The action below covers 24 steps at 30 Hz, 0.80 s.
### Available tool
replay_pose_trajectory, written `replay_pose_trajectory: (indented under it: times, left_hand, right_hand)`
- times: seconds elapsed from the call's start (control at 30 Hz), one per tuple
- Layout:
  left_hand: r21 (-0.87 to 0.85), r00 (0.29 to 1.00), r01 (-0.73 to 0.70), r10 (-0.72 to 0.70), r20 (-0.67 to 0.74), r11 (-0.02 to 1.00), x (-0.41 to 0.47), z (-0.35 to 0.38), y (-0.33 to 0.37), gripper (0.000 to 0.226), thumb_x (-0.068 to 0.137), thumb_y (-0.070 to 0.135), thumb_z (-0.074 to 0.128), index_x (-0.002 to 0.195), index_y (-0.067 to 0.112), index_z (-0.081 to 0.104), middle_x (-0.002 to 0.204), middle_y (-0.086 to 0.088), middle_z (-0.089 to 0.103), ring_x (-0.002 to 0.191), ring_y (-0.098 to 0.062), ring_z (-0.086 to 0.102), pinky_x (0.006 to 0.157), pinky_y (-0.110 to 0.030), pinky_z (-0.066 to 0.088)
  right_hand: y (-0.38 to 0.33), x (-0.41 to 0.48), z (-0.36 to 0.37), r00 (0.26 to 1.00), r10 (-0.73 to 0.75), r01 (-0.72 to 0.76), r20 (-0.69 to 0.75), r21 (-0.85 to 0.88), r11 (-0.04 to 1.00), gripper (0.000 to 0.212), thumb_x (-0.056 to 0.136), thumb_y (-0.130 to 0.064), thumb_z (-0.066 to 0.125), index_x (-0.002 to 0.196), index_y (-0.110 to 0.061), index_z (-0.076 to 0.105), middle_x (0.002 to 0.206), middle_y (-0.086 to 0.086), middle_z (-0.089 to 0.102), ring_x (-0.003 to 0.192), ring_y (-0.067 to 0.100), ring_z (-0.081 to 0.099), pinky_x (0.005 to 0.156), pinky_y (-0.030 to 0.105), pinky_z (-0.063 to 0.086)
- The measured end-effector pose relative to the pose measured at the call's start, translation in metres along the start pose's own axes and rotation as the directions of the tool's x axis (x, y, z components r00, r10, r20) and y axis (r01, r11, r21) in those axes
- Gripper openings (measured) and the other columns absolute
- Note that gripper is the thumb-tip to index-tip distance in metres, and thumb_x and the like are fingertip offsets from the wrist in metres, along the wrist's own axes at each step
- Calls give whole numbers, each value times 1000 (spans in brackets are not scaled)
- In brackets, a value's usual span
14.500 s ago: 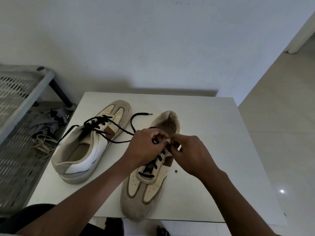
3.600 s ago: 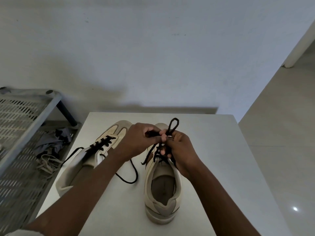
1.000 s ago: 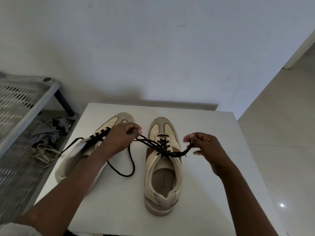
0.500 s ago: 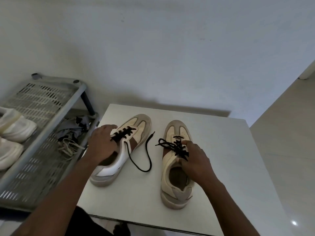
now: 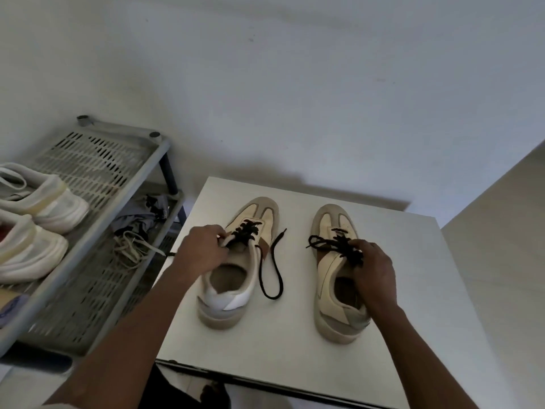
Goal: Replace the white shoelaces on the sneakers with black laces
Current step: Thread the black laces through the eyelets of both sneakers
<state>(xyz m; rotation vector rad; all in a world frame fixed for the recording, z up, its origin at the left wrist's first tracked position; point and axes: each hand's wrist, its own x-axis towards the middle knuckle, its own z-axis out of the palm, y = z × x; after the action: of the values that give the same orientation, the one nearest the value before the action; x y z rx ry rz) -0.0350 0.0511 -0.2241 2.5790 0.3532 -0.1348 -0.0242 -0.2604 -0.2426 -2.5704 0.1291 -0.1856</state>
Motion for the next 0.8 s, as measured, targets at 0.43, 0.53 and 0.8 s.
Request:
replay_pose_trajectory:
  times: [0.43, 0.53, 0.8]
  left_hand:
    - [-6, 953, -79, 77, 292, 997, 1, -15, 8, 24, 87, 43, 65, 84, 20, 69, 79, 3, 68, 78, -11, 60, 62, -23, 42]
    - [-34, 923, -57, 65, 378, 998, 3, -25, -6, 27, 90, 40, 62, 72, 21, 70, 63, 5, 61, 65, -11, 54, 60, -23, 39]
    - [-779, 958, 76, 170, 229, 622, 8, -37, 3, 41, 87, 47, 53, 68, 11, 59, 54, 0, 46, 50, -11, 37, 54, -23, 37]
  right_hand:
    - [-78, -37, 34, 911, -125, 33, 393, 234, 972, 43, 94, -28, 59, 135, -22, 49, 131, -1, 54, 116, 14, 52, 96, 29, 43]
    - [-77, -29, 41, 921, -35, -77, 387, 271, 960, 33, 90, -36, 65, 118, -20, 58, 107, -1, 64, 94, 12, 59, 82, 32, 51]
    - [-75, 16, 0, 737, -121, -141, 665, 327, 934, 32, 90, -39, 62, 71, -14, 59, 67, -2, 57, 60, 8, 48, 64, 26, 40]
